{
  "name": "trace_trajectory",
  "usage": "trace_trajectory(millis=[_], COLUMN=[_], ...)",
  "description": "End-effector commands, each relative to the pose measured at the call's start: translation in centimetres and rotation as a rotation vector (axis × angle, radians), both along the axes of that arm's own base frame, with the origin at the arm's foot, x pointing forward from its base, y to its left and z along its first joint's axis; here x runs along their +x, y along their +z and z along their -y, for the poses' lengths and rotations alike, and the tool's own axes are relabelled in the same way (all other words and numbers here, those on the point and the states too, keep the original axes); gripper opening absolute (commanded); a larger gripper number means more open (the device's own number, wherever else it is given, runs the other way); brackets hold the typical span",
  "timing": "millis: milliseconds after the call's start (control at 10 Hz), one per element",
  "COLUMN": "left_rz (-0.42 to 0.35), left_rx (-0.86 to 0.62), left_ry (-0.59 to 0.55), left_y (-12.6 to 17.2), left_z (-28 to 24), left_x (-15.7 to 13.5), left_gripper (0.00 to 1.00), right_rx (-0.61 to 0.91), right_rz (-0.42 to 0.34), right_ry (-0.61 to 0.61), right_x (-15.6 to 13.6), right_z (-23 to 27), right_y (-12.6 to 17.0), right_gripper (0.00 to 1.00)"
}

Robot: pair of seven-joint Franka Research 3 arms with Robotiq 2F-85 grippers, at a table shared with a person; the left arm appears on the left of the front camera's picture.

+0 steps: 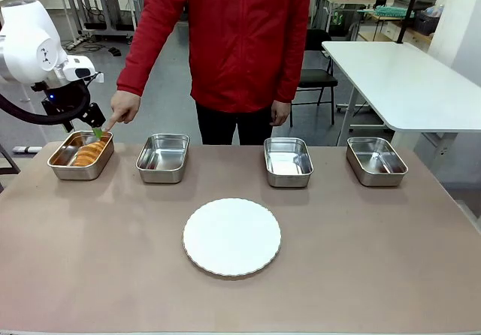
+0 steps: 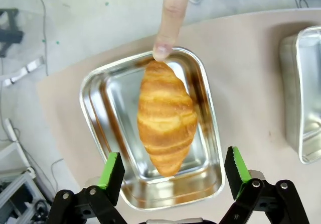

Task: Place the bread in the container.
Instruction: Place the Butter Roll into the Airtight Container indicated by the human.

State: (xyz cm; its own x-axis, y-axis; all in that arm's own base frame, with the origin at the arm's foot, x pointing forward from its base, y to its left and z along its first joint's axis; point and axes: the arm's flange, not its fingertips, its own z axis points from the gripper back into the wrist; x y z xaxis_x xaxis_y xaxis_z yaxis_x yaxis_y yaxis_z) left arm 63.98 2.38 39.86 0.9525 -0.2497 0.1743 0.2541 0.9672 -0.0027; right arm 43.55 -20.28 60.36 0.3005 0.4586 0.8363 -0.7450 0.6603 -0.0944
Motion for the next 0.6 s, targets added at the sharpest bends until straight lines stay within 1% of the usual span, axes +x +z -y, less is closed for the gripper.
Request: trace_trajectory(millis=[0,400,500], left_rz=[0.028,0.028,0.017], left_rx=[0.028,0.028,0.011], left_ry=[-0.011,-0.011,-0.006], left_y=[0.03,0.03,0.14], left_z=[0.02,0.02,0.02], left_x=[0.18,0.18,0.17], left_gripper=[1.00,1.00,1.00], right_rx=[0.001,0.001,0.001], right_rz=[0.005,0.005,0.005], right_ry=[0.003,0.003,0.003], right_x=[-0.11,-0.11,-0.11], right_z=[-0.16,-0.16,-0.16], right_y=[0.20,0.20,0.20], right_gripper=[1.00,1.00,1.00])
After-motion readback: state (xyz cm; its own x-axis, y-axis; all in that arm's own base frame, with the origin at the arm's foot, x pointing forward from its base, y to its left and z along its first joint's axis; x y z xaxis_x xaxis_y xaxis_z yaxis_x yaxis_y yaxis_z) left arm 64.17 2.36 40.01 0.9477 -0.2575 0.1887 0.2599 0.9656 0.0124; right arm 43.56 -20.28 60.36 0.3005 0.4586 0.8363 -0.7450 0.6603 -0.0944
